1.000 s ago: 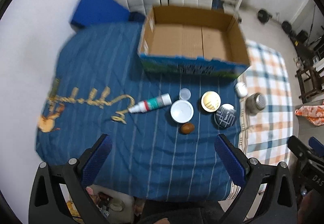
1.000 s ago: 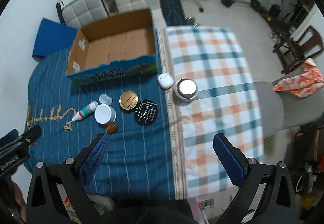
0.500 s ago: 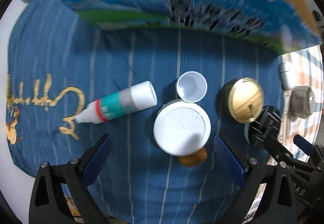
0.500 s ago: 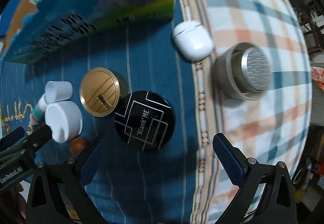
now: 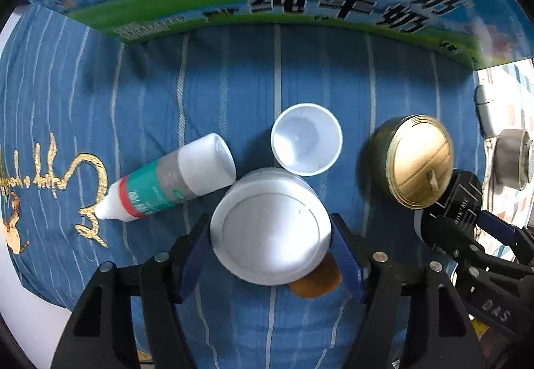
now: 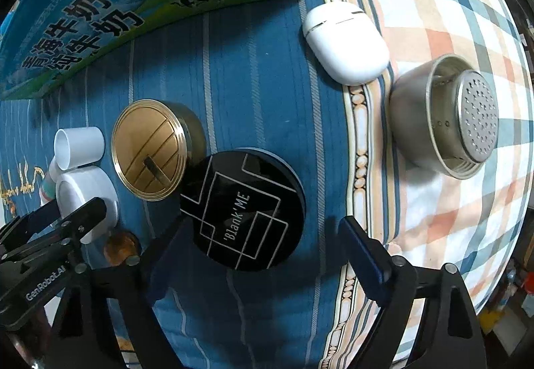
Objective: Organize rigid objects
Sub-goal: 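Grasp the white round jar with the left tool while the right tool grasps the black tin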
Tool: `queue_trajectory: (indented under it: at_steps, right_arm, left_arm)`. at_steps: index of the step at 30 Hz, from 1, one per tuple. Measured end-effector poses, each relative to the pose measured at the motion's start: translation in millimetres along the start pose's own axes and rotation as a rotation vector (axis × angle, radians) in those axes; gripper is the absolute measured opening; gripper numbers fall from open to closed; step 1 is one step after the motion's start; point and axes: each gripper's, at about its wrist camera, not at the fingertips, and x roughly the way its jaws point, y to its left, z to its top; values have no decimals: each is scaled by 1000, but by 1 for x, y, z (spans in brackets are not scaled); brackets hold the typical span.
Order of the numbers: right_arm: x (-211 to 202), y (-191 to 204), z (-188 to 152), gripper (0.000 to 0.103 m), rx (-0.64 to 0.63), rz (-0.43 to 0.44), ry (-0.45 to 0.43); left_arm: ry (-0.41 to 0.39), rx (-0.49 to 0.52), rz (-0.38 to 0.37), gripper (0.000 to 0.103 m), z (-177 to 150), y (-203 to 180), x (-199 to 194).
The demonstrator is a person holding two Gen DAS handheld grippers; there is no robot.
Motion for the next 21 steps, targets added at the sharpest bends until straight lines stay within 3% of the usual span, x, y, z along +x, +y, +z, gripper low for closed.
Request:
queue_trajectory:
  at_steps: [4, 8, 12, 21]
  right_arm:
    - [7, 12, 0, 91, -16, 10, 28]
    - [26, 24, -3, 85, -33, -39, 81]
    - [35, 44, -12, 77, -35, -99, 43]
    - [27, 48, -38, 75, -57, -73, 34]
  left_arm:
    - [18, -15, -7, 68, -2, 1, 18]
    - [4, -33, -22, 67, -7, 3, 21]
    - [-10, -48, -23, 66, -14, 10, 17]
    - [-52, -51, -21, 66, -64, 16, -12]
